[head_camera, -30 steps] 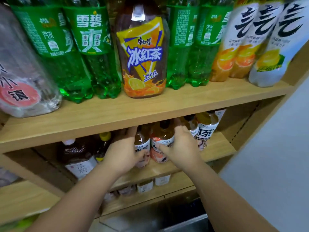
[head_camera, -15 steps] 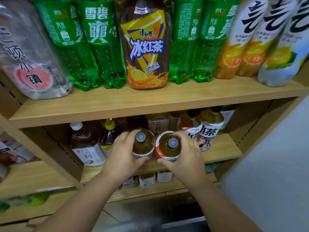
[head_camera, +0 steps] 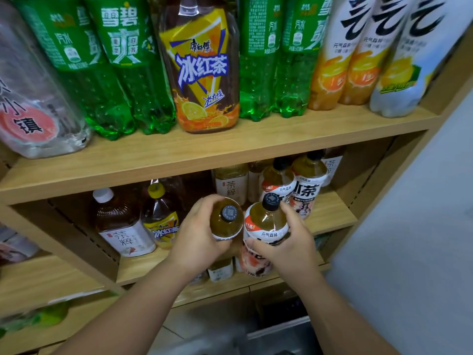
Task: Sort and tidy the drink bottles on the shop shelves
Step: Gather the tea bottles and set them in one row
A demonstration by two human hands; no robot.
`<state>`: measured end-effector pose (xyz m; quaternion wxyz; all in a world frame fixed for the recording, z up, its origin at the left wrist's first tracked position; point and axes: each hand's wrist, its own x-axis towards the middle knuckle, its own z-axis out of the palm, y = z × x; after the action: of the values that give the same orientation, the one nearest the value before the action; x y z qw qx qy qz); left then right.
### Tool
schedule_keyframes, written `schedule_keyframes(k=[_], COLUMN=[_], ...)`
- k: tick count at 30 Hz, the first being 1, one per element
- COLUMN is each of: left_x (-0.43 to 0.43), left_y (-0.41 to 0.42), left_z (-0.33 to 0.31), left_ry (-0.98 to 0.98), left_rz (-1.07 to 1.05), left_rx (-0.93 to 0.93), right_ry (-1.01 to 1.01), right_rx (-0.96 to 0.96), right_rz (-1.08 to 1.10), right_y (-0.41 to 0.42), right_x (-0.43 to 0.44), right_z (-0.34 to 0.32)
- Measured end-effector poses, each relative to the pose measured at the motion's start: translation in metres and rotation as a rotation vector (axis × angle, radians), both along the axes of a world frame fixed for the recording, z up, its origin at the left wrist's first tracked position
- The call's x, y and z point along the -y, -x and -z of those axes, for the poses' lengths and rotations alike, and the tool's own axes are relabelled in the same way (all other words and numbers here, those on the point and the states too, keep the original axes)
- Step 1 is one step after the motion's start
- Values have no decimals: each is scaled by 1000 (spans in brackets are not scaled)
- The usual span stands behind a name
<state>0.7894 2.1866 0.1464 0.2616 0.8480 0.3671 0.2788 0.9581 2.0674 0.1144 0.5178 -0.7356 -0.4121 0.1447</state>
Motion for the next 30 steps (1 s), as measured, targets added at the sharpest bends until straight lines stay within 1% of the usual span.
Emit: schedule_keyframes(k=[3,5,11,16,20,24,30], left_x=[7,10,29,56,69,76,74], left_y=[-2,0,16,39,72,115,202], left_z=[3,5,-7,-14,-15,-18,-11], left_ry=[-24,-29,111,122,177,154,173], left_rz=[17,-7,-120,-175,-260,-381,-599], left_rx=[-9,10,128,142,158,129,204], right_ry=[-10,-26,-66,-48,-36,-28,4], right_rx=[-82,-107,-138,-144,-191,-240,-193], right_rz=[-7,-17,-48,-165,-249,-341,-450], right_y=[-5,-8,-16,-11,15,50,116], right_x=[15,26,46,48,36,19,-6], right_z=[0,-4,-17,-18,-5,3,-5])
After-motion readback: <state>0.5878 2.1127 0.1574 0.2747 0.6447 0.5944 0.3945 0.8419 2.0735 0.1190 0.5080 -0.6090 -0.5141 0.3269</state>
